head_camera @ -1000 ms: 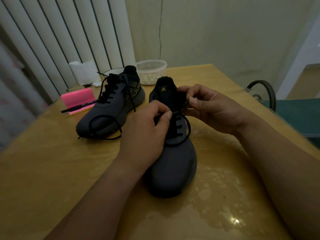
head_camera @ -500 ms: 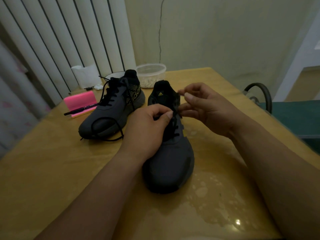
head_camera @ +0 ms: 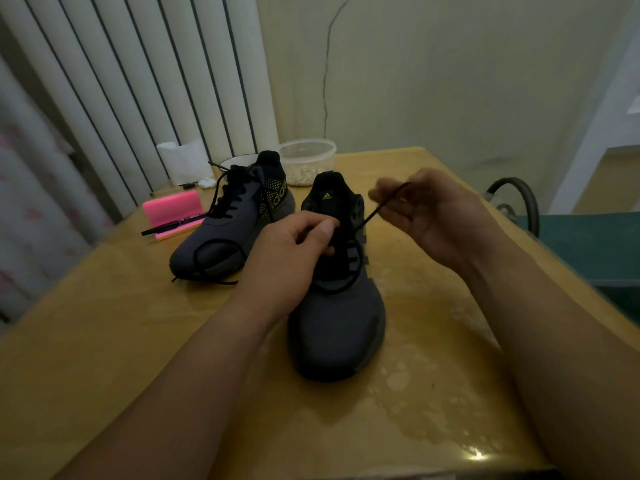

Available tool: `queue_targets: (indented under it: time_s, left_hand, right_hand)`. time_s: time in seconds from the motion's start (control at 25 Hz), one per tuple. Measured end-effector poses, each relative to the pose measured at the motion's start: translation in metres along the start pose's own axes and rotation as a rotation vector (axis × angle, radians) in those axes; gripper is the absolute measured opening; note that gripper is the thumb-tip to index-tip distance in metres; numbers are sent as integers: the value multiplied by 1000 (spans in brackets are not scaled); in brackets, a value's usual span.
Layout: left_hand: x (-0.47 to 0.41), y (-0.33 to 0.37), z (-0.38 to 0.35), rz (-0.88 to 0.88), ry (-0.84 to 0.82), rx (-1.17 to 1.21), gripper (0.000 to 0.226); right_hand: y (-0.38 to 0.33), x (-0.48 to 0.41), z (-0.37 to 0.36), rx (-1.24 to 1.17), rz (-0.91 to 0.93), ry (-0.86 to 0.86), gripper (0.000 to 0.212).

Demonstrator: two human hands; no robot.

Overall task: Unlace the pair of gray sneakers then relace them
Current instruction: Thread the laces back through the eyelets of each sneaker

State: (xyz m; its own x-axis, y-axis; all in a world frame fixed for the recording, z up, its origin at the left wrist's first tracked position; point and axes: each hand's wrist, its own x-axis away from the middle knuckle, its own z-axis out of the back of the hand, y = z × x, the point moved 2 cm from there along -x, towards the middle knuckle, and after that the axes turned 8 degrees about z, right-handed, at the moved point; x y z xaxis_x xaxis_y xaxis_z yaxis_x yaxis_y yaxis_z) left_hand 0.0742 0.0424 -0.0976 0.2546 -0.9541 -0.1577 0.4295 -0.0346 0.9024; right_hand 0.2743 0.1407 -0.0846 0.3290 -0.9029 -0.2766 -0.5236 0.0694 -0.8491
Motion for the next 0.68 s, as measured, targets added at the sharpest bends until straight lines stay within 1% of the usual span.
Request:
queue_targets:
  time_s: [0.04, 0.08, 0.12, 0.16, 0.24, 0.28, 0.32, 0.36, 0.4, 0.44, 0.48, 0.56, 0.6, 0.64, 0.68]
  left_hand:
    - [1, -1, 2, 24, -14, 35, 24]
    - [2, -1, 4, 40, -20, 61, 26]
    - [3, -1, 4, 46, -16, 78, 28]
    - [5, -1, 4, 46, -9, 92, 29]
    - [7, -1, 4, 47, 6, 127, 32]
    - [8, -1, 3, 48, 14, 153, 33]
    - [9, -1, 3, 51, 19, 178, 35]
    - [11, -1, 3, 54, 24, 193, 36]
    - [13, -2, 3, 52, 27, 199, 35]
    - [15, -2, 2, 46, 27, 199, 32]
    - [17, -2, 2, 37, 27, 199, 30]
    - [19, -3, 1, 25, 30, 197, 27]
    - [20, -4, 0, 25, 33, 197, 26]
    - [20, -4, 0, 28, 36, 199, 26]
    - [20, -5, -1, 29, 40, 200, 26]
  right_hand:
    - [0, -2, 4, -173, -11, 57, 31]
    - [0, -3, 5, -216, -27, 57, 25]
    - [1, -3, 7, -83, -43, 12, 22]
    - [3, -2, 8, 185, -58, -70, 24]
    - [7, 4, 6, 790, -100, -280, 36]
    - [7, 8, 5, 985, -131, -374, 38]
    - [5, 11, 3, 1056, -151, -439, 35]
    - [3, 12, 3, 1012, -146, -453, 32]
    - [-1, 12, 3, 878, -117, -406, 31]
    - [-3, 10, 5, 684, -75, -309, 31]
    - [-4, 6, 9, 432, -39, -186, 30]
    - [-3, -3, 18, -154, -30, 61, 31]
    - [0, -5, 21, -342, -38, 144, 31]
    - [3, -7, 23, -379, -51, 178, 31]
    - [4, -7, 24, -252, -61, 155, 31]
